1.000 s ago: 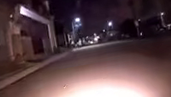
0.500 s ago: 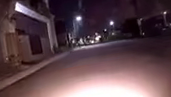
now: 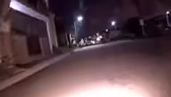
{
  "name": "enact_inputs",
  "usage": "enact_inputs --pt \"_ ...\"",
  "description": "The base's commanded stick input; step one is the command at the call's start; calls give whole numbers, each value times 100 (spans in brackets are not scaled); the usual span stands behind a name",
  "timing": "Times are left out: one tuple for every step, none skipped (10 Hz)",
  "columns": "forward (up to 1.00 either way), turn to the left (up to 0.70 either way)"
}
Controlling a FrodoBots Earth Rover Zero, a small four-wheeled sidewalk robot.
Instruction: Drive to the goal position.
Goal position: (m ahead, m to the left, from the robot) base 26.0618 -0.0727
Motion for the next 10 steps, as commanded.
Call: enact_inputs --pt "85 0" --pt "85 0" --pt "85 0" --pt "85 0" --pt "85 0" --pt "85 0" --pt "85 0" --pt "85 0" --pt "85 -11" --pt "85 -31"
